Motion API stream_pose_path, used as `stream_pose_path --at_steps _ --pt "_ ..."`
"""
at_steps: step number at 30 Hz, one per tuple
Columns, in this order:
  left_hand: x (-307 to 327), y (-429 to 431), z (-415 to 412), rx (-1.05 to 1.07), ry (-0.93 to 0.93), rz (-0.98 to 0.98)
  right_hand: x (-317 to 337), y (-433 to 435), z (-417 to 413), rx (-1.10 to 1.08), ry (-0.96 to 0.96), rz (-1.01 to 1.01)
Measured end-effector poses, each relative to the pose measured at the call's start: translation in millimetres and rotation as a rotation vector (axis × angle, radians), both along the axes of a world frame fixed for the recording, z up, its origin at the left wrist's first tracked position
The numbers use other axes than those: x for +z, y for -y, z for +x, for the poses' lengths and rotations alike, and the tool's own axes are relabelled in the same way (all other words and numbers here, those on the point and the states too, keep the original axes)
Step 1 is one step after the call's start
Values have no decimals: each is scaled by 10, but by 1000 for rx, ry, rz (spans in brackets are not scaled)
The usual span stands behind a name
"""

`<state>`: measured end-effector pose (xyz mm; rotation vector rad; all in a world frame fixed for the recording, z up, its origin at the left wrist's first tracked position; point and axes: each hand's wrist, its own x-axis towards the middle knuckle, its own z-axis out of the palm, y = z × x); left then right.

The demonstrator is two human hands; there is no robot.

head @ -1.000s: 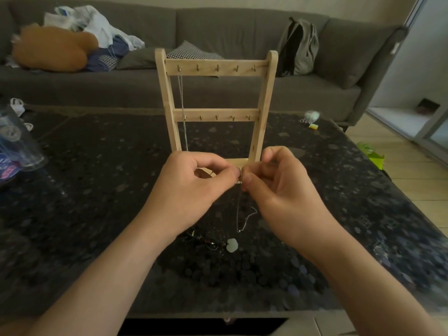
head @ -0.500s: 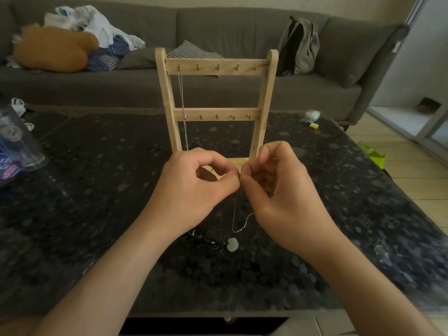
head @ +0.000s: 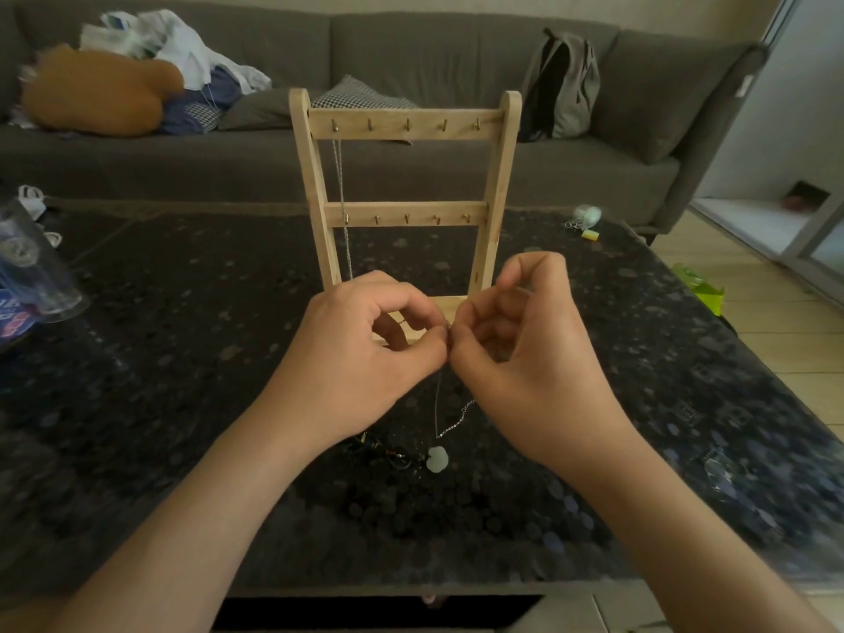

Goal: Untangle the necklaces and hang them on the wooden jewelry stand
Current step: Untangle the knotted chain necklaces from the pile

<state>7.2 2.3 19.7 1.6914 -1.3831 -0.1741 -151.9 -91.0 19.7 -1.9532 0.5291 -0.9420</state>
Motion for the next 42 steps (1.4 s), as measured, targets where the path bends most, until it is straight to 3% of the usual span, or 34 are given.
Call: stream_pose_path --at_steps 4,21,30,36,39,42 --pt "4 2 -14 8 50 15 -15 4 17 -7 -73 -94" --pt "-36 40 44 -34 88 132 -91 75 126 13 -145 -86" --pt "-68 77 127 -56 88 186 -95 142 210 93 -249 218" --pt "-84 96 197 -48 -61 202 -83 177 251 48 -135 501" --pt "-91 112 203 -45 -148 163 -114 224 275 33 -87 545" --pt "-111 130 219 -43 -122 155 -122 229 295 32 -79 503"
